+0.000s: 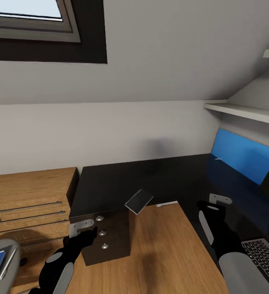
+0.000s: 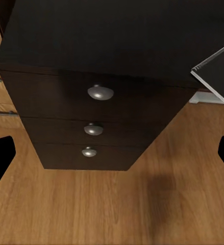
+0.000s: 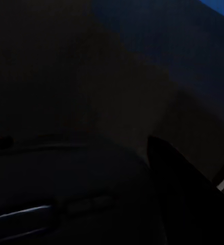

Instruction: In the bedroom, organize the workspace by keeping the computer under the desk, ensuring the monitor is on the desk, placing the keyboard on the desk next to the monitor, placing the mouse on the desk next to the keyboard, moving the folder from the swivel chair onto the desk next to the mouse, stacking the notebook on top of the folder with the pen on top of the notebook, and positioning the swivel chair next to the desk.

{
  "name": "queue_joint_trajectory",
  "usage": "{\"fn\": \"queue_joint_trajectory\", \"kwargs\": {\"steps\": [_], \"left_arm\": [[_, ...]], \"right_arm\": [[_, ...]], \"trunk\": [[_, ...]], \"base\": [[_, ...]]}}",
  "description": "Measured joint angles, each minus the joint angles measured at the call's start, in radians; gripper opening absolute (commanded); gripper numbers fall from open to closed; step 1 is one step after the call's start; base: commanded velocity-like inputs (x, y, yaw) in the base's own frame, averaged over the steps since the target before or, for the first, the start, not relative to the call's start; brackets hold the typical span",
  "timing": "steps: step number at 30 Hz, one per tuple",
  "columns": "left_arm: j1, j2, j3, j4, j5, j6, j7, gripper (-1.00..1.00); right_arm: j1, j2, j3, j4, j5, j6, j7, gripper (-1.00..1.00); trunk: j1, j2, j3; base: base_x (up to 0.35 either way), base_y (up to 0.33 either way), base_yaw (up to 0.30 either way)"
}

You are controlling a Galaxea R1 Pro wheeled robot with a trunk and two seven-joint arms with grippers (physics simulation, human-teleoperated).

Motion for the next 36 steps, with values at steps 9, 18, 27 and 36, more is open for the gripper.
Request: {"fn": "queue_joint_trajectory", "kwargs": {"steps": [9,18,27,36], "left_arm": [[0.0,0.0,0.0,0.0,0.0,0.0,0.0,1.0],[0.0,0.0,0.0,0.0,0.0,0.0,0.0,1.0],[0.0,0.0,0.0,0.0,0.0,0.0,0.0,1.0],[0.0,0.0,0.0,0.0,0.0,0.0,0.0,1.0]], "right_arm": [[0.0,0.002,0.001,-0.003,0.001,0.0,0.0,-1.0],[0.0,0.002,0.001,-0.003,0.0,0.001,0.001,-1.0],[0.0,0.002,0.002,-0.002,0.0,0.001,0.001,-1.0],[0.0,0.001,0.009,-0.001,0.005,-0.004,0.002,-1.0]], "trunk": [[0.0,0.0,0.0],[0.0,0.0,0.0],[0.0,0.0,0.0],[0.0,0.0,0.0]], "base": [[0.0,0.0,-0.002],[0.0,0.0,-0.23],[0.0,0.0,-0.136],[0.006,-0.108,-0.003]]}}
